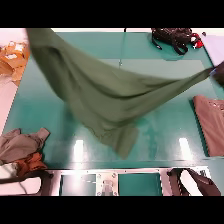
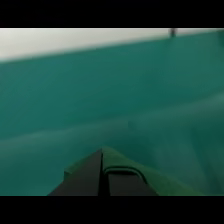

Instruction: Fold the shirts.

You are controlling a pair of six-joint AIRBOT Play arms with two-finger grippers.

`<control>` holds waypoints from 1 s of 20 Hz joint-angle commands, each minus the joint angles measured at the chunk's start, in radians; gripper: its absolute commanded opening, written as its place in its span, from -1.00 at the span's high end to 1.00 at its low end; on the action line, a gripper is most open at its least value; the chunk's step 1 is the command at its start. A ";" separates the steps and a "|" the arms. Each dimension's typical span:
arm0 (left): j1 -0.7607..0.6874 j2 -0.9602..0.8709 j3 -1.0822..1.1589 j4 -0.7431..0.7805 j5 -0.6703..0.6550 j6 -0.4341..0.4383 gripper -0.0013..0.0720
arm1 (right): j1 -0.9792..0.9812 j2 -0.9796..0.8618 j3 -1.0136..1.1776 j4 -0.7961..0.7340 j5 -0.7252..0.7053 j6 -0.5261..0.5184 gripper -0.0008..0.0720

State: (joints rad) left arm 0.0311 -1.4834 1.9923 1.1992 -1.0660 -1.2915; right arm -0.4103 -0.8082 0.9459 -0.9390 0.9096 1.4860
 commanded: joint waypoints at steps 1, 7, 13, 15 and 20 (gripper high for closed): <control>-0.079 -0.245 -0.003 -0.115 -0.039 0.018 0.90 | 0.039 -0.153 -0.190 0.030 -0.147 -0.032 0.92; -0.162 -0.414 0.008 -0.092 -0.179 -0.102 -0.67 | 0.048 -0.401 -0.163 0.033 -0.169 -0.109 0.92; -0.028 -0.322 0.050 -0.100 -0.575 -0.227 0.90 | 0.034 -0.409 -0.060 0.029 -0.169 -0.134 0.92; -0.037 -0.243 -0.036 -0.044 -0.600 -0.244 0.91 | 0.034 -0.421 -0.035 0.029 -0.170 -0.137 0.92; -0.143 0.132 -0.634 -0.011 -0.362 -0.322 0.90 | 0.034 -0.460 -0.032 0.029 -0.169 -0.137 0.92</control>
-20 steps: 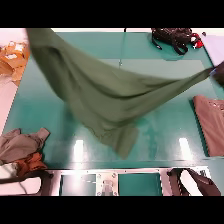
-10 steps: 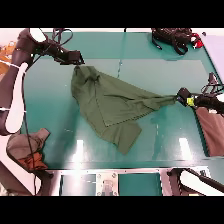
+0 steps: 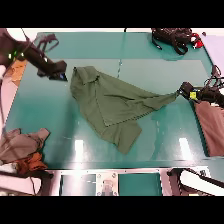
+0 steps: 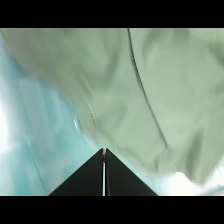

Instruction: Fold the shirts.

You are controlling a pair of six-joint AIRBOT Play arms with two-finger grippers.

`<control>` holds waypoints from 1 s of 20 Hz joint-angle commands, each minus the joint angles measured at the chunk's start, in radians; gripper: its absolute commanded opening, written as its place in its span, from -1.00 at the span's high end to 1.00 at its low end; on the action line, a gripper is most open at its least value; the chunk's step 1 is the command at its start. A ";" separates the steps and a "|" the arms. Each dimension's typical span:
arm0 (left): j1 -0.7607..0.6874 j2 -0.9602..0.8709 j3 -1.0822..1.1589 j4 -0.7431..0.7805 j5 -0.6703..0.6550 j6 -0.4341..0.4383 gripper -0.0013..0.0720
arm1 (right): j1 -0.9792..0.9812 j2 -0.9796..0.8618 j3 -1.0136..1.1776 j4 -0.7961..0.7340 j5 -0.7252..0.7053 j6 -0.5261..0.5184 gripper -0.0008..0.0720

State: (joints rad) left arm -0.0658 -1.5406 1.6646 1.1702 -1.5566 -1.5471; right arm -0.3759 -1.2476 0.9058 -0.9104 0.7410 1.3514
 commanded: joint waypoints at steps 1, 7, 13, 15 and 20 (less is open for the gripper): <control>-0.068 0.264 -0.454 -0.011 0.201 -0.117 0.89 | 0.000 -0.028 0.008 0.001 -0.001 -0.002 0.92; -0.261 0.414 -1.029 -0.328 0.578 -0.128 -0.18 | 0.000 -0.057 0.008 0.001 0.000 -0.003 0.92; -0.453 0.323 -1.118 -0.500 0.875 -0.127 -0.18 | 0.000 -0.058 0.008 0.005 -0.001 -0.026 0.92; -0.476 0.269 -1.118 -0.562 0.913 -0.108 -0.18 | 0.000 -0.058 0.008 0.005 -0.001 -0.028 0.92; -0.386 0.253 -1.107 -0.559 0.920 -0.006 0.90 | 0.000 -0.058 0.008 0.000 0.002 -0.048 0.92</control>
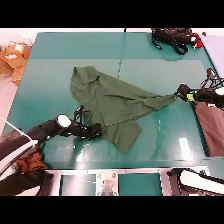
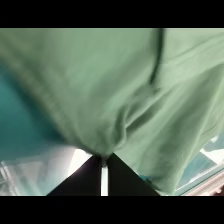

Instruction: Fold the shirts.

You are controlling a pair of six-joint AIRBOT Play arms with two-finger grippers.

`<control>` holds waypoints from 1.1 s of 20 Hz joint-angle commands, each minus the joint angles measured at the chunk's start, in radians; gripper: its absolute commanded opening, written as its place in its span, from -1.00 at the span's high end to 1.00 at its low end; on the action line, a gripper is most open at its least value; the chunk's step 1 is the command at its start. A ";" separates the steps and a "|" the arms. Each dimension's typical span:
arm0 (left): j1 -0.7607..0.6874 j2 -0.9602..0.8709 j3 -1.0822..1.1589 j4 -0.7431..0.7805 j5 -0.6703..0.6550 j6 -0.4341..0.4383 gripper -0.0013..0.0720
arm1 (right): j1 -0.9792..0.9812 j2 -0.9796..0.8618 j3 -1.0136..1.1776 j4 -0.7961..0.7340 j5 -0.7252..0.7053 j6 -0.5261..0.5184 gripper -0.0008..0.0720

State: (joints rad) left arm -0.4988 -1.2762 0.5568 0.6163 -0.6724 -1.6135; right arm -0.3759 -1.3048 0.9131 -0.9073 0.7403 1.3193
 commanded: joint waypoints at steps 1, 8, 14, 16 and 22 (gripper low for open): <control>0.097 -0.011 0.008 0.019 -0.010 0.080 0.90 | -0.005 0.000 0.001 -0.003 0.015 -0.019 0.92; 0.489 0.078 0.128 0.411 -0.351 0.105 0.90 | -0.034 0.034 -0.054 -0.021 0.216 0.079 0.92; 0.610 0.077 0.278 0.443 -0.502 0.244 0.90 | -0.018 0.227 -0.296 0.017 0.266 0.128 0.92; 0.607 0.079 0.390 0.397 -0.608 0.287 0.90 | -0.019 0.277 -0.268 0.089 0.312 0.104 0.92; 0.608 0.143 1.098 0.279 -0.747 0.276 0.90 | -0.031 0.389 0.200 0.262 0.368 0.090 0.92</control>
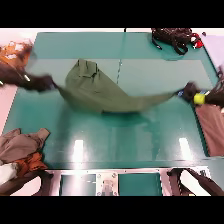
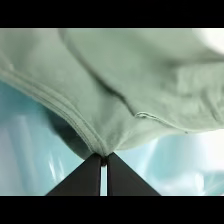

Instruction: Fold the shirts.

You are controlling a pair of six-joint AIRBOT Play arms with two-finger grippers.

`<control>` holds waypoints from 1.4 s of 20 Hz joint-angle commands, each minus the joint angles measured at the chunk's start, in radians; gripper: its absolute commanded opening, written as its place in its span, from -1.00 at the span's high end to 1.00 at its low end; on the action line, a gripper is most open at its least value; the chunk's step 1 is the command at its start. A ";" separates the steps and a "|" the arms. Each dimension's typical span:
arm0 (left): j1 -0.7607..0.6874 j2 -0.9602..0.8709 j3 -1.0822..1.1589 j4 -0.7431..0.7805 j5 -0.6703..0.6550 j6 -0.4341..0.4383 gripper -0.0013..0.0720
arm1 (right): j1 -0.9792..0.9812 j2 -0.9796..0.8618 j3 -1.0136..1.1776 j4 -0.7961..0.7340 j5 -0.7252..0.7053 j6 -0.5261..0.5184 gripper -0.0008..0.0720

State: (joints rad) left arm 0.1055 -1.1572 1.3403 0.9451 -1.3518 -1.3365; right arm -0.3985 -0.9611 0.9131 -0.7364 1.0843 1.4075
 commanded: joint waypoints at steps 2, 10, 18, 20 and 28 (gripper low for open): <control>0.003 0.024 0.610 -0.061 -0.060 -0.020 0.90 | -0.023 0.050 0.422 0.099 0.024 0.046 0.92; 0.003 0.184 0.888 -0.062 0.196 -0.016 0.90 | -0.176 0.051 0.971 0.082 0.026 0.214 0.92; 0.003 0.178 0.702 -0.066 0.163 -0.017 0.91 | -0.254 0.074 0.924 -0.091 0.182 0.288 0.92; 0.003 0.163 0.648 -0.065 0.170 -0.016 0.90 | -0.254 0.074 0.875 -0.091 0.182 0.288 0.92; 0.003 0.010 0.637 -0.070 0.114 -0.014 0.90 | -0.245 0.073 0.528 -0.087 0.120 0.212 0.92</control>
State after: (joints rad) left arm 0.1078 -1.0950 1.9839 0.8696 -1.2022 -1.3521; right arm -0.6487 -0.8879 1.5581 -0.8196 1.2480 1.6657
